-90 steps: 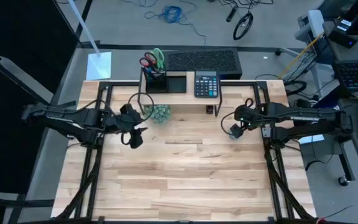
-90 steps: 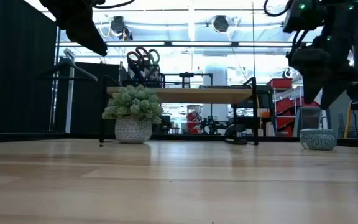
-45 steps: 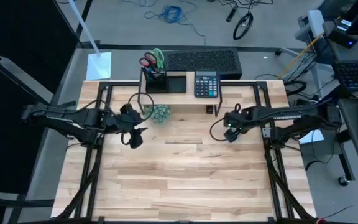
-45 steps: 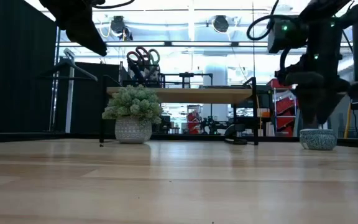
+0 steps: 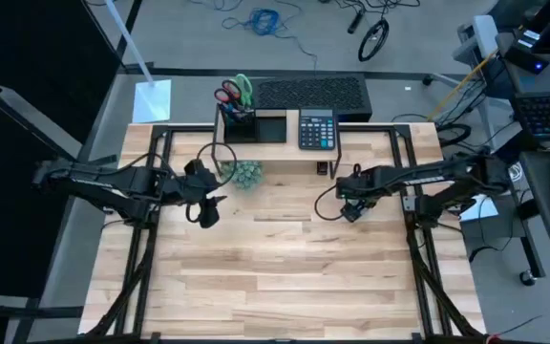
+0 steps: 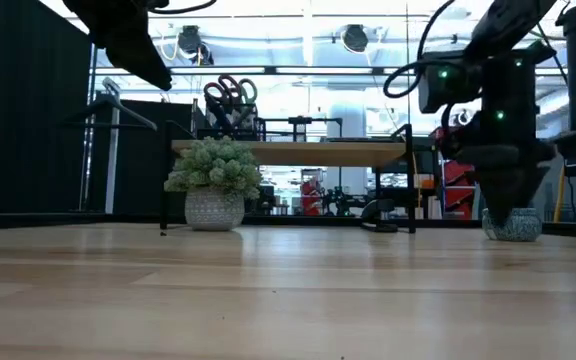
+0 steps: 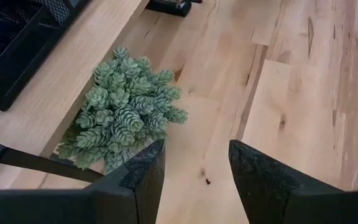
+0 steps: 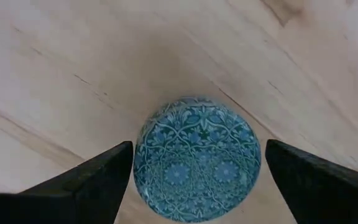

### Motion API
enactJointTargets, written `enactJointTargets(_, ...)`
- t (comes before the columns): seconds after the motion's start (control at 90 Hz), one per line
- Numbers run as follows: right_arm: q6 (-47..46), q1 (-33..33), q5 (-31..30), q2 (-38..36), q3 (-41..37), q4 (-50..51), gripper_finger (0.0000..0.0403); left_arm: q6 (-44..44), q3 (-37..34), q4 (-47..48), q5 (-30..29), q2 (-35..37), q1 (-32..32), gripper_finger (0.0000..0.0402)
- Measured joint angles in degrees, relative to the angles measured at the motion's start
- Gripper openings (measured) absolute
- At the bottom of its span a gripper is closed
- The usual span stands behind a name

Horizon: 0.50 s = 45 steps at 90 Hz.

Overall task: Pick and place office supplies into organizer
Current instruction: Put the green scented candle into the desk organizer on the shelf

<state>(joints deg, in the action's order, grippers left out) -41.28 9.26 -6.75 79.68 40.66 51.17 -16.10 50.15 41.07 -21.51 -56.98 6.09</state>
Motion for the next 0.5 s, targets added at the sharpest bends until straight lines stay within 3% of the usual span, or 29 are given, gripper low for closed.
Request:
enactJointTargets(0.244,0.42,0.0,1.09,0.11,0.04,-0.24,0.0266,0.03,0.0,-0.04,-0.01,0.01,0.0,0.0167)
enactJointTargets(0.5,0.44,0.0,1.08,0.11,0.04,-0.26,0.0264,0.02,0.0,-0.04,0.01,-0.01,0.0,0.0167)
